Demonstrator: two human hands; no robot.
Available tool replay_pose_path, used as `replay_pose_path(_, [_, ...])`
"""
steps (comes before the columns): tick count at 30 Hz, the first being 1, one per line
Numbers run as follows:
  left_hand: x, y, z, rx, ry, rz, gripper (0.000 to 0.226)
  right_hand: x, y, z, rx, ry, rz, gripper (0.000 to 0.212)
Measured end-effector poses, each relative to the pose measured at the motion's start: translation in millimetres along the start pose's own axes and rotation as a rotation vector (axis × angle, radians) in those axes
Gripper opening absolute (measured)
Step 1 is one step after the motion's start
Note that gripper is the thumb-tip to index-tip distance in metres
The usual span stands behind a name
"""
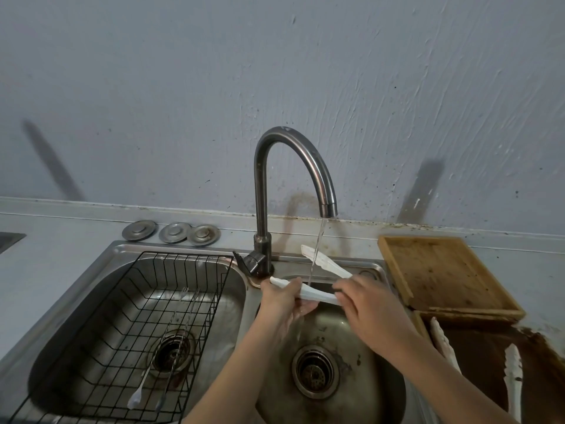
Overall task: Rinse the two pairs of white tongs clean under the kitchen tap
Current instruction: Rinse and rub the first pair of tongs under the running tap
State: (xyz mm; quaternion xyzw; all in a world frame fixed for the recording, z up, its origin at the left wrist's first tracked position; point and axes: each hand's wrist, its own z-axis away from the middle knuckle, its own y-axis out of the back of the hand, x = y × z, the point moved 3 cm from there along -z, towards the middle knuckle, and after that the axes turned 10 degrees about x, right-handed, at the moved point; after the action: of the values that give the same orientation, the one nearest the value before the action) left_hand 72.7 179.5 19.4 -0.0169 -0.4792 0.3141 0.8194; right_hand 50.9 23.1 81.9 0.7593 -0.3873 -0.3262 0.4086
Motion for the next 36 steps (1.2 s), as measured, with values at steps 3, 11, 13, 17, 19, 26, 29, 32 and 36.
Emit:
replay_pose_path(3, [0,-3,2,-0.018,-0.013,0.004,0.046,20,10,4,0.263,-0.102,0.061,0.027])
replay_pose_path(11, [-11,-16,7,-0.084,-0.057,-0.017,0.041,62,-31,12,-0.350,-0.795,-0.330,0.028])
replay_pose_path(13, [-9,-11,6,-0.084,-0.043,-0.048,0.028,67,-35,16,-0.308,-0.783,-0.285,0.032])
replay_pose_path(17, [0,3,-3,-0.025,-0.040,-0.193,0.019,74,-35,24,-0.167,-0.834,-0.383,0.034])
replay_pose_path(19, [5,5,-5,0.015,-0.058,-0.272,0.023,69,-34,25,-0.110,-0.820,-0.452,0.029])
replay_pose_path(26, [24,2,-4,0.067,-0.240,-0.511,0.025,59,-42,33,0.093,-0.924,-0.770,0.023])
replay_pose_path(29, [28,3,-7,0.103,-0.317,-0.581,0.023,54,-45,33,0.170,-0.914,-0.846,0.019])
replay_pose_path(32, [32,1,-3,0.171,-0.440,-0.669,0.019,54,-51,34,0.235,-0.929,-0.898,0.020])
replay_pose_path(36, [28,-7,9,0.222,-0.488,-0.664,0.039,53,-55,35,0.290,-0.896,-0.931,0.014])
